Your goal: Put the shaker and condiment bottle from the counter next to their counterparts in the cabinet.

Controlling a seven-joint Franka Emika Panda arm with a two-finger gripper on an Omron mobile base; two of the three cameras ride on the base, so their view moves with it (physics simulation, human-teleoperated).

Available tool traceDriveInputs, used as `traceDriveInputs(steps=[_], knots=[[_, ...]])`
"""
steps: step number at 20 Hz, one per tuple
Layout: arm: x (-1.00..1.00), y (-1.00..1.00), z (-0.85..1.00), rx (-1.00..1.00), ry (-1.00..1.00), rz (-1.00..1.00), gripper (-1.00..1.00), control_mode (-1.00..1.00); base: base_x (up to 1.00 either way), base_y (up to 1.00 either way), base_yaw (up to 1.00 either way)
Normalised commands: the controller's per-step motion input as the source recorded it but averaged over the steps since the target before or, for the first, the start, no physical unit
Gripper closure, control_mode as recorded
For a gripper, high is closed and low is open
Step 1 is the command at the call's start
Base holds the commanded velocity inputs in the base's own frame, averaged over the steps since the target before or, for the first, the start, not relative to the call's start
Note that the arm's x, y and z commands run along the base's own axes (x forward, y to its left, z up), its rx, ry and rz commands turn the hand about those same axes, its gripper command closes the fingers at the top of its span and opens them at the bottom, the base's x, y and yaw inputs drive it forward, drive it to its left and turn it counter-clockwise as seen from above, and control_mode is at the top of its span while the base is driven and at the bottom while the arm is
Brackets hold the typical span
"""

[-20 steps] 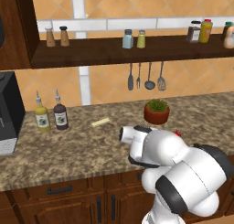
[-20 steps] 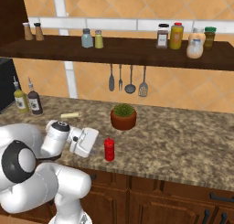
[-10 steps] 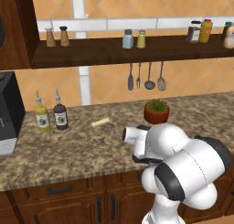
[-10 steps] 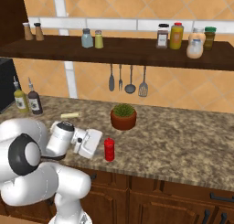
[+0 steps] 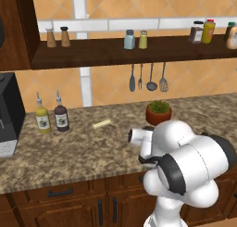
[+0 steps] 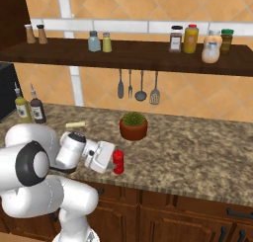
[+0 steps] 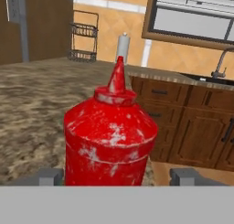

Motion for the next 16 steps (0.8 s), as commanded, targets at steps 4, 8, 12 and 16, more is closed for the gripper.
traceDriveInputs(steps=[4,8,12,16], knots=[[0.0,-0.24,0.12,0.07,-0.01,0.0,1.0,-1.0,0.0,0.0,0.0],[-0.02,-0.08,0.38,0.04,0.0,0.04,1.0,-1.0,0.0,0.0,0.0],[-0.07,0.0,0.72,0.04,0.0,0.16,1.0,-1.0,0.0,0.0,0.0],[-0.13,0.0,0.74,0.03,0.0,0.18,1.0,-1.0,0.0,0.0,0.0]])
